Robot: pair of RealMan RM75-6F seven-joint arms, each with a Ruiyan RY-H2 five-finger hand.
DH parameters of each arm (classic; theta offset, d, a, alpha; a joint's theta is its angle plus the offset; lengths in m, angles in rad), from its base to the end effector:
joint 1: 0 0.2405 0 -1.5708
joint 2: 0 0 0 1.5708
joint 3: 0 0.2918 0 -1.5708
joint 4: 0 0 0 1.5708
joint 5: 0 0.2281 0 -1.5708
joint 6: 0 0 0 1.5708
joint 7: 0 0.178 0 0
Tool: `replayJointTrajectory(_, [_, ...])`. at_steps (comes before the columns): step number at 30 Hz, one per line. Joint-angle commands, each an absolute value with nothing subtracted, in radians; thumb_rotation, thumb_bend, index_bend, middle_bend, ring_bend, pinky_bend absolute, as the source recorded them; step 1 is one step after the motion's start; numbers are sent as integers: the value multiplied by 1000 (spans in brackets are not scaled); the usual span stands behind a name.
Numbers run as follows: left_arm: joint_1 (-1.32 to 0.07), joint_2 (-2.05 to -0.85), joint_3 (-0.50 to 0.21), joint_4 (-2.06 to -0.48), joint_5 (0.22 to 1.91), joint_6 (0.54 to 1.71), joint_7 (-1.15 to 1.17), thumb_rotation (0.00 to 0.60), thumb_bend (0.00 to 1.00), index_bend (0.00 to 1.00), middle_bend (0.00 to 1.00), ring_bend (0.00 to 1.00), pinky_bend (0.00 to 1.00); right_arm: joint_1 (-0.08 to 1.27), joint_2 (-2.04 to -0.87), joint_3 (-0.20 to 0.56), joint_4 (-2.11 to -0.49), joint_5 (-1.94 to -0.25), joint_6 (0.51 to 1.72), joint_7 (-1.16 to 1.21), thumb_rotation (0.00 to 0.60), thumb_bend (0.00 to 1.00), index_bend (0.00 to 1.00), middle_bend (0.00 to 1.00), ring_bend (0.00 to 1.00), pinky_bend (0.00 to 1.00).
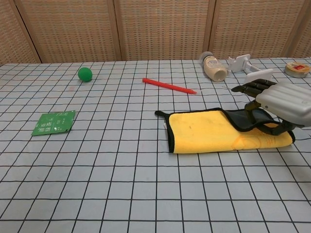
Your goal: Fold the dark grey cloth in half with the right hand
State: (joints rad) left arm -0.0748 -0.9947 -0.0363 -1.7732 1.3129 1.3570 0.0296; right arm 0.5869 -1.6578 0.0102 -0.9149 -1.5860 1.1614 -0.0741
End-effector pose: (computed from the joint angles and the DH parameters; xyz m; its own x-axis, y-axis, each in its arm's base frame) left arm -0.3653 0.2057 0.1734 0.3491 0.1523 0.9246 0.9112 0.1751 -0.3729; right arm -0.2828 -0.3871 -0.0364 0.6816 -0.0137 0.7316 -0.6478 -0.4763 0.5946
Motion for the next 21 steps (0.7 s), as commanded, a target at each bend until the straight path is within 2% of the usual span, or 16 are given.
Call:
replayJointTrajectory(1, [-75, -995, -36, -1773, 1313, 1356, 31, 600, 0, 0, 0, 0, 0, 592, -1662, 52, -928, -1526, 1116, -21, 600, 675, 637, 112, 0, 52])
replayJointTrajectory(10, [-75, -994, -37, -1772, 1311, 1356, 29, 600, 0, 0, 0, 0, 0, 617, -1660, 172, -954, -1343, 984, 30, 600, 687, 641, 117, 0, 61])
replayJointTrajectory(17, [-76, -994, -36, -1772, 1308, 1353, 29, 600, 0, 0, 0, 0, 0, 622, -1673, 214, -917, -1252, 921, 9, 600, 686, 636, 117, 0, 82])
replayJointTrajectory(19, [-77, -995, -36, -1771, 1307, 1352, 30, 600, 0, 0, 0, 0, 0, 624, -1678, 223, -904, -1232, 906, 10, 600, 659, 586, 111, 0, 86])
replayJointTrajectory(21, [-78, -996, -36, -1771, 1306, 1350, 32, 600, 0, 0, 0, 0, 0, 625, -1681, 226, -891, -1220, 891, 12, 600, 585, 455, 95, 0, 95])
